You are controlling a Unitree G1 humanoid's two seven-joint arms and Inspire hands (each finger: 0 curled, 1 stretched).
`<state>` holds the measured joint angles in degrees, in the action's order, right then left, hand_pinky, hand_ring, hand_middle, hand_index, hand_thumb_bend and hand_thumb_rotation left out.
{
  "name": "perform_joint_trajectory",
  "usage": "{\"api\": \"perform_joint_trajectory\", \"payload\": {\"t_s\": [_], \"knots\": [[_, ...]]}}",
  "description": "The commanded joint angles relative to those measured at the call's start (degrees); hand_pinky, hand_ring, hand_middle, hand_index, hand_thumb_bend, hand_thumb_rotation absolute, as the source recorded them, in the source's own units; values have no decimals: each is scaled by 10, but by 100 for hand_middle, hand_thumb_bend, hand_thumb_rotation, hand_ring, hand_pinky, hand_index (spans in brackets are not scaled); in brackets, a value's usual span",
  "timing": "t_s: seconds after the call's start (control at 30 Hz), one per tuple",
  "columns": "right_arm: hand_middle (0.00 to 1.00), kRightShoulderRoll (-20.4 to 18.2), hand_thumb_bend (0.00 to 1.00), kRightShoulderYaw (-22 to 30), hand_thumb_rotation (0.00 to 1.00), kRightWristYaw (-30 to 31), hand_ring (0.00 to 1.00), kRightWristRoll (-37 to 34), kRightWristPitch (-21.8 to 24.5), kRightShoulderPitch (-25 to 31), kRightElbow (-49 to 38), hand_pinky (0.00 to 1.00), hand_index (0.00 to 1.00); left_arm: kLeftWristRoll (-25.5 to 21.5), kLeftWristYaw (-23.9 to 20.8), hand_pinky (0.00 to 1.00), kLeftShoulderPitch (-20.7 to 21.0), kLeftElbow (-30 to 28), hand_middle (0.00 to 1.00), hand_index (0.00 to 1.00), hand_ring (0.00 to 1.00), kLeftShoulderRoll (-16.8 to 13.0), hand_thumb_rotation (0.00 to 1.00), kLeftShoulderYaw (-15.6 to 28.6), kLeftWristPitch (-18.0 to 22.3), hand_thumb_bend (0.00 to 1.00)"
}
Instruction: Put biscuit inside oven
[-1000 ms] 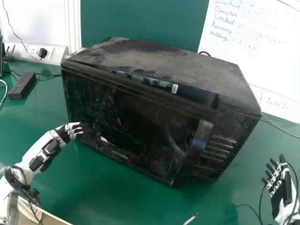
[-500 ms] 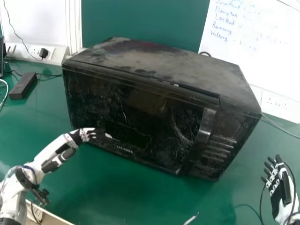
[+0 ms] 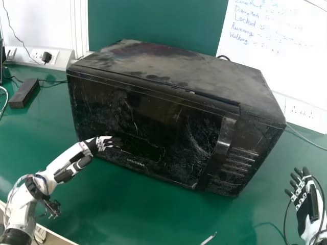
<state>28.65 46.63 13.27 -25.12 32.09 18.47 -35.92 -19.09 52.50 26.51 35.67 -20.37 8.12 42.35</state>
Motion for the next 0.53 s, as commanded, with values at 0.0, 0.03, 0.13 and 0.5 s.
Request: {"api": "perform_joint_trajectory", "payload": {"t_s": [0.0, 0.03, 0.13, 0.5], "knots": [[100, -9, 76, -3, 72, 4, 99, 4, -17, 4, 11, 93, 100, -3, 1, 79, -2, 2, 88, 90, 85, -7, 81, 4, 0, 75], [100, -13, 77, -3, 70, 3, 100, 3, -21, 3, 13, 94, 100, -5, 2, 80, -3, 1, 88, 90, 85, -8, 80, 5, -2, 75], [100, -17, 77, -2, 69, 5, 100, -2, -26, 4, 15, 95, 100, -6, 1, 80, -2, 2, 89, 90, 86, -10, 80, 5, -6, 75], [100, -8, 74, -2, 74, 26, 100, 5, -46, 8, 29, 97, 100, -8, -16, 81, -17, -4, 89, 90, 86, -17, 80, 17, -15, 74]]}}
